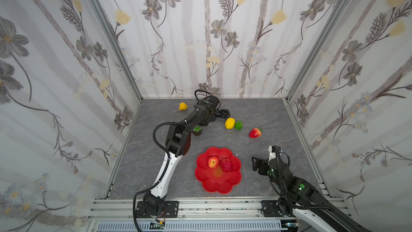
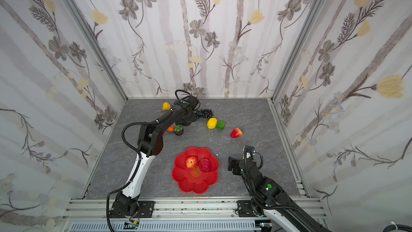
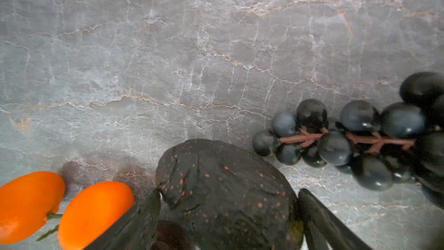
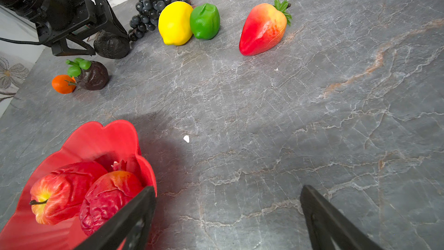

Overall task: Arrange fruit in a fruit bowl
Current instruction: Pick up the fruit from the top-center of the table.

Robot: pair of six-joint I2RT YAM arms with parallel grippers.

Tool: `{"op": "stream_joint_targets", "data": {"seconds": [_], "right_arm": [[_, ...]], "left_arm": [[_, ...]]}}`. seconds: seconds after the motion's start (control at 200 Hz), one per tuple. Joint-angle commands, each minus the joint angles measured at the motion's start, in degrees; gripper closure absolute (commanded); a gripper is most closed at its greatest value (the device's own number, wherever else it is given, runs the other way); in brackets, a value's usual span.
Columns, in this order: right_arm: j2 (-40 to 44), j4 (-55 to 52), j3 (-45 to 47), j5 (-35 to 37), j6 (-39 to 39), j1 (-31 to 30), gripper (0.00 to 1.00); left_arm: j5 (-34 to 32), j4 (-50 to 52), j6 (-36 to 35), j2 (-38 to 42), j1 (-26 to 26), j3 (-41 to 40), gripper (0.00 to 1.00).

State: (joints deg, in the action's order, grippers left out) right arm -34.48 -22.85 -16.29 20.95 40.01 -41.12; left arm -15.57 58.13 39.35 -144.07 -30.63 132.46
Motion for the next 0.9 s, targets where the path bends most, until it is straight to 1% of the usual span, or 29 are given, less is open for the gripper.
{"op": "stream_joint_targets", "data": {"seconds": [0.0,0.125,0.23,0.325,0.435,0.575,0.67,0.749,0.894], "right_arm": [[-0.75,2.34,-0.14,0.14,0.16,-0.01,0.06],[-1.67,2.36,-0.34,0.56,0.33,0.08,0.06],[-2.25,2.39,-0.56,0.67,0.42,0.08,0.06],[-2.52,2.37,-0.58,0.58,0.42,0.08,0.06],[-2.61,2.30,-0.67,0.52,0.42,0.08,0.06],[-2.83,2.03,-0.84,0.50,0.60,0.17,0.06],[-3.13,1.85,-1.19,0.50,0.68,0.17,0.06],[-3.36,1.58,-1.49,0.50,0.77,0.17,0.06],[-3.45,1.27,-1.88,0.50,1.04,0.17,0.06]], "left_arm": [[0.11,1.20,0.02,-0.25,-0.19,0.60,0.05],[0.55,0.64,-0.54,-0.25,-0.22,0.60,0.03],[1.09,-0.19,-1.09,-0.61,-0.13,0.93,0.05],[1.62,-0.08,-1.64,-1.70,0.04,2.27,0.11],[1.91,1.10,-2.08,-2.88,0.22,4.03,0.14],[1.79,1.12,-2.48,-2.66,0.22,4.03,0.19],[2.12,1.02,-2.78,-2.33,0.22,3.95,0.25],[2.48,0.78,-2.97,-1.98,0.22,3.69,0.29],[2.74,-0.87,-3.31,-0.30,0.22,1.22,0.34]]}}
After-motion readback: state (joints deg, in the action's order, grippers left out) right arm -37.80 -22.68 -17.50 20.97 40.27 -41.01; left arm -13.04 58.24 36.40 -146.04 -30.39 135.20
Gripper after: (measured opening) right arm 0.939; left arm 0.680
